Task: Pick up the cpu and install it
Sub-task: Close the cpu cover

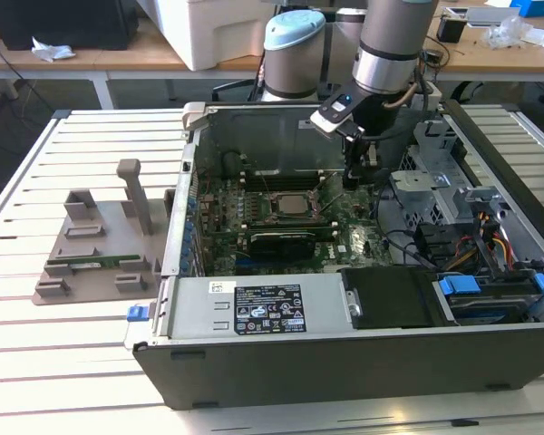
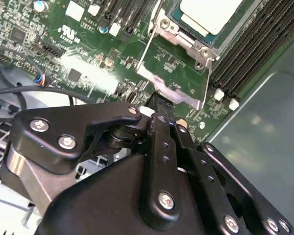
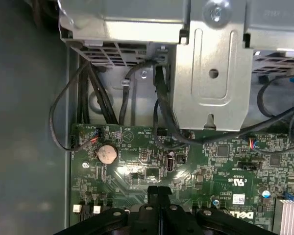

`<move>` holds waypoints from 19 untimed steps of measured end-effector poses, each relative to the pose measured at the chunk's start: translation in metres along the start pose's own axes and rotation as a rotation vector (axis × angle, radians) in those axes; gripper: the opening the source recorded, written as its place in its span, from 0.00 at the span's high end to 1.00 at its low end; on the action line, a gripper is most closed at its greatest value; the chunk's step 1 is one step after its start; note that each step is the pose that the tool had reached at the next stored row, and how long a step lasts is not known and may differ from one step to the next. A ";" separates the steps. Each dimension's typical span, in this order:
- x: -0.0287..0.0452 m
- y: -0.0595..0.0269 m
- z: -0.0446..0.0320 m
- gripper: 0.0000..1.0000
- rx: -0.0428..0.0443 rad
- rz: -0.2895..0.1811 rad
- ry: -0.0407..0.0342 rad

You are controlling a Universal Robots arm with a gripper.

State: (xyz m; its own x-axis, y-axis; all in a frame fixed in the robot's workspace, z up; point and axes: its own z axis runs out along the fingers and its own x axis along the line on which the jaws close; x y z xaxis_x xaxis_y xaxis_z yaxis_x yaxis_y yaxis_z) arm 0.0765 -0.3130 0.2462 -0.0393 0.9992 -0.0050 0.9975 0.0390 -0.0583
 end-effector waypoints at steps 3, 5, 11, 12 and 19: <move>0.0005 -0.0093 0.0025 0.89 0.0000 0.000 0.0001; 0.0008 -0.0188 0.0033 0.89 -0.0001 0.000 0.0001; 0.0013 -0.0307 0.0052 0.89 -0.0001 0.000 0.0001; 0.0014 -0.0314 0.0054 0.89 -0.0001 0.000 0.0000; 0.0016 -0.0363 0.0067 0.89 -0.0002 0.000 0.0002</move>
State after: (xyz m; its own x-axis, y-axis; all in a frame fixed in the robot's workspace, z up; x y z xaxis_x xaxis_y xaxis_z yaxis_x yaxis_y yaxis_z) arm 0.0399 -0.3129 0.2416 -0.0395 0.9992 -0.0048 0.9975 0.0391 -0.0581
